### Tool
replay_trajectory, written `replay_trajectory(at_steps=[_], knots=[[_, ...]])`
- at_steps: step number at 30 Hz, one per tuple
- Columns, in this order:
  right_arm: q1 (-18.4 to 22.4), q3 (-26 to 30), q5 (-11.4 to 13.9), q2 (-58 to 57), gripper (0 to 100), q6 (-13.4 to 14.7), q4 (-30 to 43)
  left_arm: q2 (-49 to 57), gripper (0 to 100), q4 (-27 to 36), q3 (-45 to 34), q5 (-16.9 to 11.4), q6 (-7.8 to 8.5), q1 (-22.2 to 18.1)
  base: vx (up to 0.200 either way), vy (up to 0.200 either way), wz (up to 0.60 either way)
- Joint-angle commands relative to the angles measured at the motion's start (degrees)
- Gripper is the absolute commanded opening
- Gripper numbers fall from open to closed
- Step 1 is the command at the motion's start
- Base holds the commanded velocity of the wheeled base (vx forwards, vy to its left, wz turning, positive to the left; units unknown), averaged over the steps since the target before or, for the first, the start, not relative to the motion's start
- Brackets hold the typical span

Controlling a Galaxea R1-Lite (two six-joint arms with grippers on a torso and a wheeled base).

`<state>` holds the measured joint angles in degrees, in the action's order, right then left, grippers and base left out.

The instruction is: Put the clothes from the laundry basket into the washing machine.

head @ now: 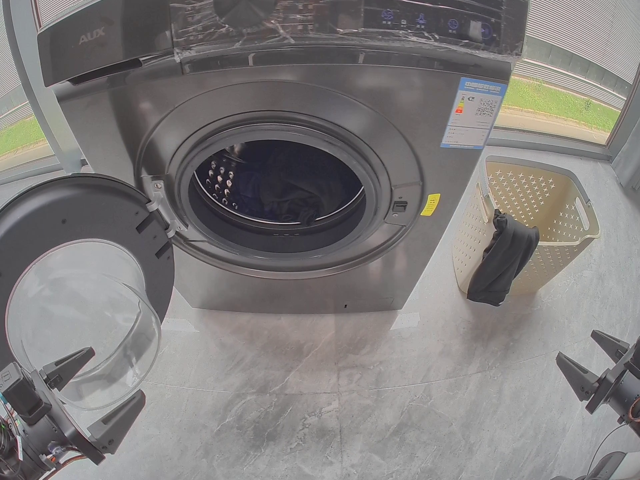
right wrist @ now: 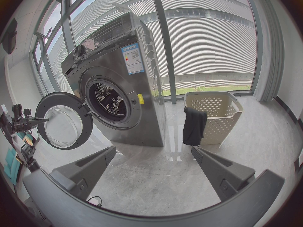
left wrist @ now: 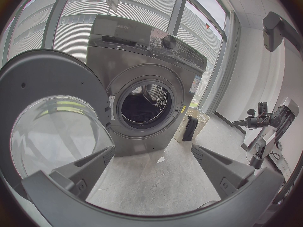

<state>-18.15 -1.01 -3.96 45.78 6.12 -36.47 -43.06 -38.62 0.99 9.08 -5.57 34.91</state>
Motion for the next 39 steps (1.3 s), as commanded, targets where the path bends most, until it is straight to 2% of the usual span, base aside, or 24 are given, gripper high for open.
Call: replay_trajectory(at_steps=[1, 4, 9, 14, 19, 23, 25, 27, 28, 31, 34, 39], knots=[[3.2, 0.9, 0.2, -14.5, 100, -1.1, 9.2, 11.7, 100, 7.6, -0.9, -0.6, -0.05, -3.3, 0.0, 0.0, 0.0], [4.3, 0.3, 0.4, -20.6, 100, -1.2, 15.7, 15.5, 100, 11.8, -0.9, -0.6, 0.03, -4.2, 0.0, 0.0, 0.0], [4.7, -2.9, 1.1, -23.8, 100, -0.9, 22.9, 16.4, 100, 12.7, -0.9, -0.6, -0.14, -5.1, 0.0, -0.2, 0.0], [5.0, -2.5, 1.1, -24.0, 100, -0.9, 23.2, 17.9, 100, 14.5, -0.9, -1.0, -0.05, -7.3, 0.0, -0.2, 0.0], [7.2, -1.4, 1.1, -26.1, 100, -1.1, 23.4, 22.1, 100, 18.6, -0.9, -5.0, -0.05, -11.2, 0.0, -0.2, 0.0], [8.5, -0.7, 1.1, -28.2, 100, -1.1, 23.5, 27.8, 100, 23.7, -0.9, -8.1, 0.03, -12.9, 0.0, 0.0, 0.0], [8.7, -0.5, 1.2, -28.9, 100, -1.1, 23.5, 30.2, 100, 26.8, -0.9, -9.2, 1.35, -14.1, 0.0, 0.0, 0.0], [8.7, -0.1, 1.2, -29.9, 100, -1.1, 23.5, 32.6, 100, 29.9, -1.0, -9.4, 3.64, -15.1, 0.0, 0.0, 0.0], [8.7, 0.0, 1.2, -30.4, 100, -1.1, 23.5, 33.4, 100, 31.1, -1.0, -9.5, 4.08, -15.8, 0.0, 0.0, 0.0], [8.7, 0.6, 1.2, -32.0, 100, -1.1, 23.5, 36.7, 100, 35.5, -0.9, -9.7, 3.99, -18.5, 0.0, -0.2, 0.0], [8.8, 0.8, 1.1, -32.9, 100, -1.1, 23.6, 37.9, 100, 36.0, -0.8, -10.7, 3.64, -20.7, 0.0, -0.2, 0.0], [9.5, 0.7, 1.8, -34.7, 100, -1.1, 24.4, 37.9, 100, 36.0, -0.8, -10.2, 3.81, -20.8, 0.0, 0.0, 0.0]])
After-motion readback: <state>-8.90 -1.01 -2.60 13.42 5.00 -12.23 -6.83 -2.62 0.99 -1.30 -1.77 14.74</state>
